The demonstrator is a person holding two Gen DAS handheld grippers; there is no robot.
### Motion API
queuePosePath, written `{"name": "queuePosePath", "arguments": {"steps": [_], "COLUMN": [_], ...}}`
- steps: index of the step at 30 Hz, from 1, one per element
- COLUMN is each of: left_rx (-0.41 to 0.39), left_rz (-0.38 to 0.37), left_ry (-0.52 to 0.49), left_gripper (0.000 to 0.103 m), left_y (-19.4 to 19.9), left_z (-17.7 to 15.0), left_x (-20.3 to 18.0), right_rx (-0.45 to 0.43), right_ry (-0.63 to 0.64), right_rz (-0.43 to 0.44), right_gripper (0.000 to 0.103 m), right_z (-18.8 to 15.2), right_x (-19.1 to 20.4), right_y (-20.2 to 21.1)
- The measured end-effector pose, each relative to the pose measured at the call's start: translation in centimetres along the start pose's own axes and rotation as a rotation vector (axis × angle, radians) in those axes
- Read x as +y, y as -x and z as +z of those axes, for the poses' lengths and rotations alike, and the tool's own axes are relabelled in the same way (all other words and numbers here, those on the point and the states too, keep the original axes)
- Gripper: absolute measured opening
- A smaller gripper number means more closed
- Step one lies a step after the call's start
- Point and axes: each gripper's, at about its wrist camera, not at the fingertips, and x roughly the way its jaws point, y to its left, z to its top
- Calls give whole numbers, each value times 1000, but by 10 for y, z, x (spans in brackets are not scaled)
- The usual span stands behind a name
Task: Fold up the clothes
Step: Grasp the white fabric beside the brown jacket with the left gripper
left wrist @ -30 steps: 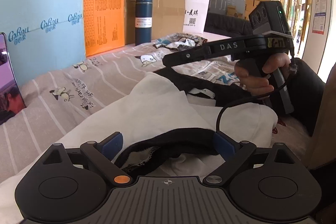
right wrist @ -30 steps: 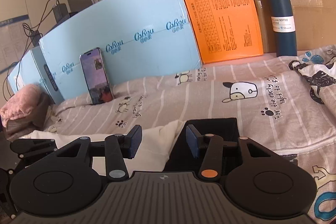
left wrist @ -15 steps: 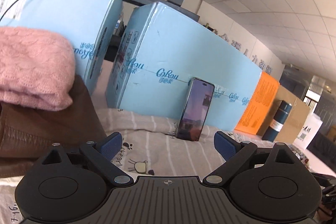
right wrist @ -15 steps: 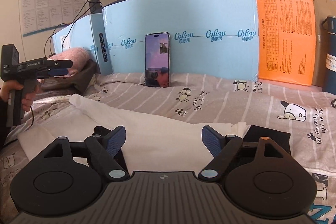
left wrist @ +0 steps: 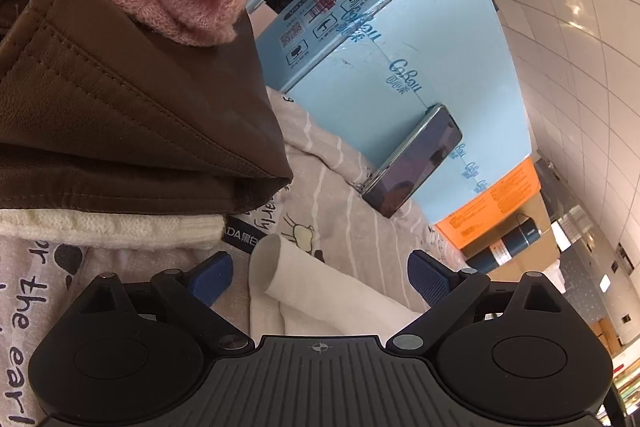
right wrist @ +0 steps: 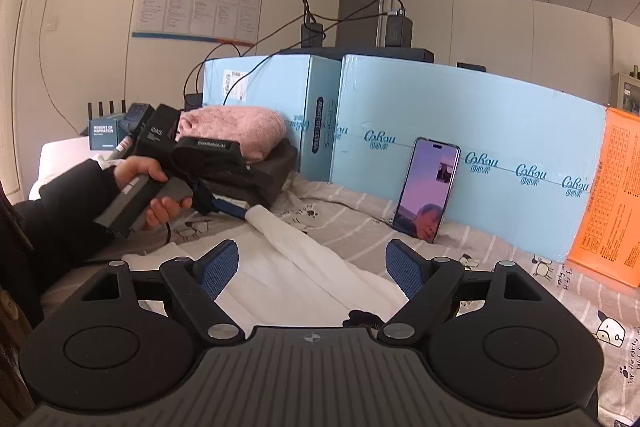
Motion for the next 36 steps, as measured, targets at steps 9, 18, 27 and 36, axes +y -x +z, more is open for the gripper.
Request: {"name": "queuePosePath", "arguments": {"steps": [9, 18, 27, 36], "left_rx": [40, 215, 181, 169], "left_rz": [-18, -144, -95, -96], "left_ry": [-61, -118, -153, -162], "left_gripper": [101, 98, 33, 36], "left_y": [-12, -22, -19, -20], "left_z": [3, 22, 24, 23], "left_x": [-5, 4, 17, 17], "right_rx": [-263, -21, 249, 276], "right_ry": [85, 248, 244, 425], "right_rz": [-271, -333, 20, 53], "right_gripper": [86, 94, 93, 91], "right_z": [42, 30, -32, -45], "right_x": [35, 87, 133, 175], "right_y": [137, 95, -66, -131]}}
